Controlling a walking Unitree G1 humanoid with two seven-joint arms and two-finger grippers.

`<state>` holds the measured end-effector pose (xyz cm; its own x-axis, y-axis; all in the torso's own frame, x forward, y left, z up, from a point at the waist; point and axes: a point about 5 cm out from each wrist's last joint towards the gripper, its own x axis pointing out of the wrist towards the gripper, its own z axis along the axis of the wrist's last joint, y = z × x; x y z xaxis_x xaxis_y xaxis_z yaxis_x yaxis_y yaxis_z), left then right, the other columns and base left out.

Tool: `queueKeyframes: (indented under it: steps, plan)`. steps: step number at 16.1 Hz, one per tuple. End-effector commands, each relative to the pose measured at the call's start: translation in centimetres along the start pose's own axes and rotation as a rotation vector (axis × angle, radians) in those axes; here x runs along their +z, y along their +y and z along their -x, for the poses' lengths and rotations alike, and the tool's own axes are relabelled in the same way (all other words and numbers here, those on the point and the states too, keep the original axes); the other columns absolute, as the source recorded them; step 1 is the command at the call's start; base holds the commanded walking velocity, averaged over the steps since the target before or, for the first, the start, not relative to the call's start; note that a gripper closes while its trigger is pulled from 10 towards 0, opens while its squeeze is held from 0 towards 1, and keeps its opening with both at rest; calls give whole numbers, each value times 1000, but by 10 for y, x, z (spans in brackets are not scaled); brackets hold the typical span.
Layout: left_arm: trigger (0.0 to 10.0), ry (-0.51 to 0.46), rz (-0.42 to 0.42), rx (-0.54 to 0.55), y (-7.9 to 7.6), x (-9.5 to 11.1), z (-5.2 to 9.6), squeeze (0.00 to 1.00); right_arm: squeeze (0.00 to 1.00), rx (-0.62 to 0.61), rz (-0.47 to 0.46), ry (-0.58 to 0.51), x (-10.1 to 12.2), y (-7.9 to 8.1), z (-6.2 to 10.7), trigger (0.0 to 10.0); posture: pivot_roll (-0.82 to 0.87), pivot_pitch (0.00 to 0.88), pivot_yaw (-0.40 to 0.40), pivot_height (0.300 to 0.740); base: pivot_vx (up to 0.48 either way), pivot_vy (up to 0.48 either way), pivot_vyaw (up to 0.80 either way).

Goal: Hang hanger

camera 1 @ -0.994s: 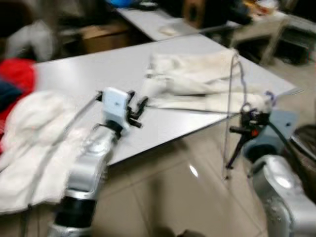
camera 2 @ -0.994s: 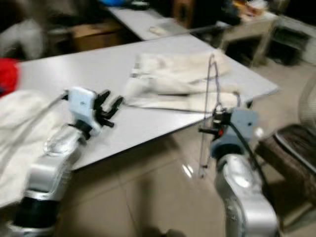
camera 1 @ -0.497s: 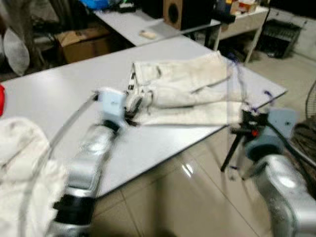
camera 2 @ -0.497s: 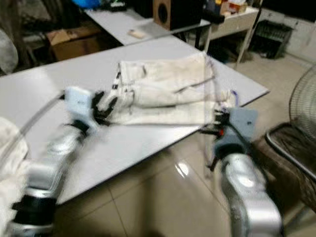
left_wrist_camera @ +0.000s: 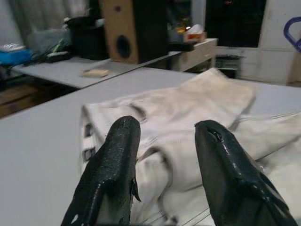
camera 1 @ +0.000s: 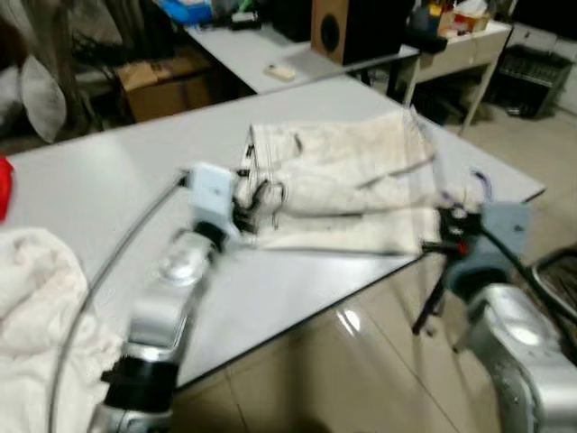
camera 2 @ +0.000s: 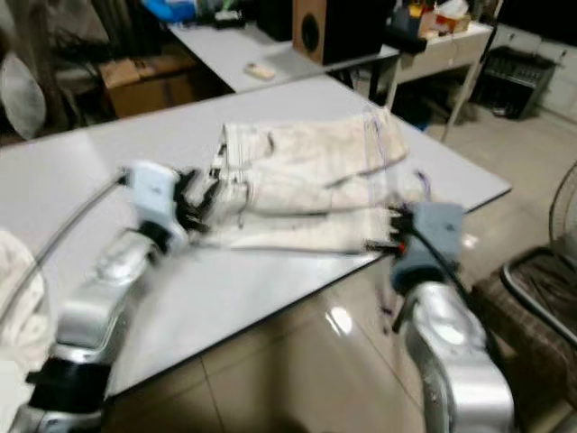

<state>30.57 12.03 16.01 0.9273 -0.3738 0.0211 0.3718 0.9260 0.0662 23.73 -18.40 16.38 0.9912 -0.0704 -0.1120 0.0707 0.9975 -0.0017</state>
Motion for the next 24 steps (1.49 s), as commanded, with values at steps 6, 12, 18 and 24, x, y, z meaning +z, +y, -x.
queueKeyframes:
  steps: [6,12,18,24]
  plan:
    - [10000,5,-25,10,7,0,0,0,0,22,47,-27,3,3,0,10000,-110,0,18,740,304,0,0]
    - [10000,7,-25,-3,5,-1,1,0,0,7,44,-22,1,0,-1,10000,-105,0,8,740,301,0,0]
    - [10000,34,-46,-2,6,-6,1,0,0,8,50,10,-4,0,-1,10000,-108,0,9,740,304,0,0]
    - [10000,245,-35,40,10,-40,0,0,0,-22,70,64,-10,-10,0,10000,-116,0,12,740,0,0,0]
